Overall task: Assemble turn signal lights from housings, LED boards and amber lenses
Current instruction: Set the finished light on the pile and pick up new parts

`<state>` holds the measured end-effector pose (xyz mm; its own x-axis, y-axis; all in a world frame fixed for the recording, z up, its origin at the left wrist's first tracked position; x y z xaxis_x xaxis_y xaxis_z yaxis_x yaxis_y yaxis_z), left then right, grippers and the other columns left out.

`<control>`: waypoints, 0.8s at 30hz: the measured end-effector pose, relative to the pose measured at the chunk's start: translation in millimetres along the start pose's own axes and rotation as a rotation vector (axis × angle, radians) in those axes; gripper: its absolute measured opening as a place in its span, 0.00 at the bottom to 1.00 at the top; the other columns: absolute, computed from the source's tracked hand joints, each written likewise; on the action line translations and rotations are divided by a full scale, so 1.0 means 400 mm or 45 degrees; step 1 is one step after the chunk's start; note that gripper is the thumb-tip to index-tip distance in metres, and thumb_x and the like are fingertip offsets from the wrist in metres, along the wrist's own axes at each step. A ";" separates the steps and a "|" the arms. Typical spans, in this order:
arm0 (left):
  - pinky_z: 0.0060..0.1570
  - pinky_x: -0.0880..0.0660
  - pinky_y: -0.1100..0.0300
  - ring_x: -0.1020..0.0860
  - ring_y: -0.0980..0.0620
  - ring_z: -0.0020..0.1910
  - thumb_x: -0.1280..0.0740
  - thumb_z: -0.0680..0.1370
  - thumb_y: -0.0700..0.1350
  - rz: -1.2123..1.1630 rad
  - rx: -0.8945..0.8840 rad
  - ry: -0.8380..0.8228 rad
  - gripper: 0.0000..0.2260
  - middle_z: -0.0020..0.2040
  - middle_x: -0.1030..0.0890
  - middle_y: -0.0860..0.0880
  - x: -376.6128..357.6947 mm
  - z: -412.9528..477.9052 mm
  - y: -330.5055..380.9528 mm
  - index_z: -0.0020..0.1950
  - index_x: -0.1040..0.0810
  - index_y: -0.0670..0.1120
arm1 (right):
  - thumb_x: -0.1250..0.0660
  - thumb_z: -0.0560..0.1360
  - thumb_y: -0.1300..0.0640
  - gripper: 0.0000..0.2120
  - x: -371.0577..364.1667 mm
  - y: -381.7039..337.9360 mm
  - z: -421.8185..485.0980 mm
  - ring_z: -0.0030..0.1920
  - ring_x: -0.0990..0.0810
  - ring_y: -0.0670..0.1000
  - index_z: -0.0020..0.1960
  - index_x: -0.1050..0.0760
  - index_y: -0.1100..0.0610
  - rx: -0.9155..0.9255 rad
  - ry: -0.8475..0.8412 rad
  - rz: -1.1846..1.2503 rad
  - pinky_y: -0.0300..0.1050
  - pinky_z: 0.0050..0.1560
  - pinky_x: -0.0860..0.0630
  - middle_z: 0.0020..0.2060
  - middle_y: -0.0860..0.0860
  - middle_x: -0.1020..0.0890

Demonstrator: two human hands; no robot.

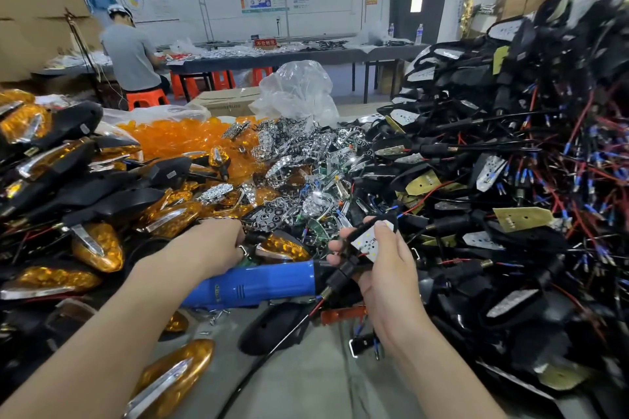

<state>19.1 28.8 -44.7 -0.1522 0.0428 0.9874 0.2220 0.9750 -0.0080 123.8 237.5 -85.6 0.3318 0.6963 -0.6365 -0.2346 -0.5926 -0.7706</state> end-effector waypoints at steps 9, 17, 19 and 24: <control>0.54 0.25 0.57 0.23 0.50 0.53 0.34 0.81 0.50 0.084 -0.051 -0.098 0.13 0.56 0.22 0.50 0.019 -0.006 0.022 0.63 0.24 0.47 | 0.46 0.87 0.54 0.11 -0.005 -0.007 -0.003 0.36 0.16 0.55 0.54 0.28 0.56 -0.011 0.002 0.012 0.46 0.34 0.19 0.38 0.56 0.16; 0.52 0.23 0.56 0.23 0.52 0.49 0.37 0.81 0.45 0.007 -0.102 -0.058 0.03 0.50 0.22 0.52 0.012 0.001 0.014 0.53 0.26 0.50 | 0.46 0.87 0.53 0.11 -0.004 -0.006 -0.003 0.36 0.16 0.55 0.55 0.27 0.56 -0.033 0.022 0.010 0.47 0.35 0.19 0.38 0.56 0.15; 0.53 0.22 0.55 0.22 0.53 0.48 0.38 0.82 0.46 -0.018 -0.114 -0.020 0.03 0.50 0.22 0.53 0.008 0.002 0.010 0.55 0.27 0.52 | 0.46 0.87 0.54 0.11 -0.003 -0.008 -0.004 0.36 0.16 0.55 0.55 0.27 0.56 -0.030 0.025 0.009 0.46 0.35 0.19 0.38 0.56 0.15; 0.37 0.20 0.58 0.21 0.57 0.36 0.41 0.83 0.48 -0.160 -0.164 0.274 0.06 0.44 0.21 0.56 0.029 0.021 0.013 0.54 0.26 0.54 | 0.45 0.87 0.53 0.12 0.001 -0.032 -0.010 0.36 0.16 0.56 0.52 0.27 0.56 0.006 0.018 -0.010 0.46 0.37 0.18 0.40 0.56 0.15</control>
<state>10.3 36.1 -34.8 0.0184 -0.1377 0.9903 0.3369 0.9334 0.1235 130.7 243.8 -76.0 0.3468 0.6949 -0.6299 -0.2363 -0.5852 -0.7757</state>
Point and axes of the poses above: each hand's wrist, its own z-axis towards the middle knuckle, its own x-axis out of the back of the hand, y = z × x, the point moved 4 cm from there along z, towards the middle knuckle
